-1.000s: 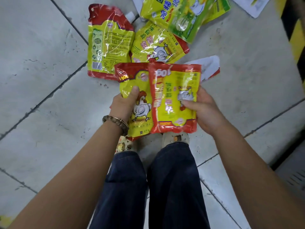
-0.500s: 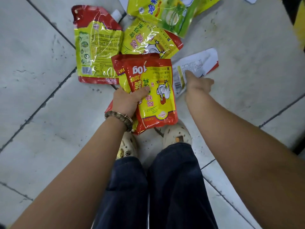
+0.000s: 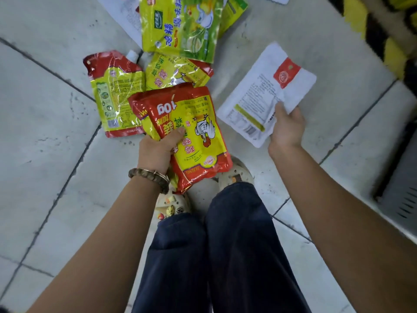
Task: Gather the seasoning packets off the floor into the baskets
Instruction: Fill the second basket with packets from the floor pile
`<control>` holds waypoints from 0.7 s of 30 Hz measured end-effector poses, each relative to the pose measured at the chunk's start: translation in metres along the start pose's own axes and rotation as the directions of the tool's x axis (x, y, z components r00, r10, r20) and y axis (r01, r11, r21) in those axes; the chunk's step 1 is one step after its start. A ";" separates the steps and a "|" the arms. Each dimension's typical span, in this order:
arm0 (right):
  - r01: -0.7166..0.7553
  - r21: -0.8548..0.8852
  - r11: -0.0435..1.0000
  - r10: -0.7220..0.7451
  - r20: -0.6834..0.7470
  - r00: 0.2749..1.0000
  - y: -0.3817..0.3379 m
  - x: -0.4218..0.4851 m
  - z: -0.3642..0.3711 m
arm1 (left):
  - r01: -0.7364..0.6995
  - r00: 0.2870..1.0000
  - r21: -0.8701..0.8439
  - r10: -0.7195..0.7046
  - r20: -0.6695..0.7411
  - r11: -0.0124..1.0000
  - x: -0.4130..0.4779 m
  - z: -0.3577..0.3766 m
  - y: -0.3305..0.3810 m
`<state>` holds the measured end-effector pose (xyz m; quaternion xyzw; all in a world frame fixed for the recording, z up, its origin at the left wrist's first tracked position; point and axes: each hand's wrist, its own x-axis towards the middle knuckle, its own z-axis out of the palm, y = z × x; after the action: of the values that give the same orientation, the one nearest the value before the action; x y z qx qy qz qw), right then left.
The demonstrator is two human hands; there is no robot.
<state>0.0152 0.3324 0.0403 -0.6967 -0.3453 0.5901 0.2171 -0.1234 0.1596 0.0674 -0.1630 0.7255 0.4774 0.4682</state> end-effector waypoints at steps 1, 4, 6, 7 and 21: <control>0.007 0.011 1.000 -0.007 -0.013 1.000 -0.010 -0.010 -0.013 | -0.004 1.000 0.015 0.004 0.022 1.000 -0.011 0.001 0.008; 0.046 0.079 0.996 -0.041 -0.063 0.997 -0.045 -0.047 -0.047 | -0.022 0.994 0.085 0.013 0.112 0.996 -0.053 0.011 0.040; 0.055 0.150 0.987 -0.043 -0.080 0.996 -0.071 -0.078 -0.070 | -0.046 0.982 0.142 0.019 0.188 0.989 -0.087 0.022 0.062; 0.051 0.187 0.981 -0.035 -0.089 0.995 -0.086 -0.094 -0.082 | -0.064 0.974 0.163 0.026 0.225 0.985 -0.104 0.030 0.073; 0.042 0.344 0.938 0.061 -0.285 0.957 -0.192 -0.151 -0.359 | -0.097 0.747 0.234 -0.085 0.659 0.967 -0.309 0.250 0.093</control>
<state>0.3115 0.3872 0.3536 -0.7284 -0.1970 0.5337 0.3819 0.1013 0.3513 0.3493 0.0808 0.5669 0.4088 0.7106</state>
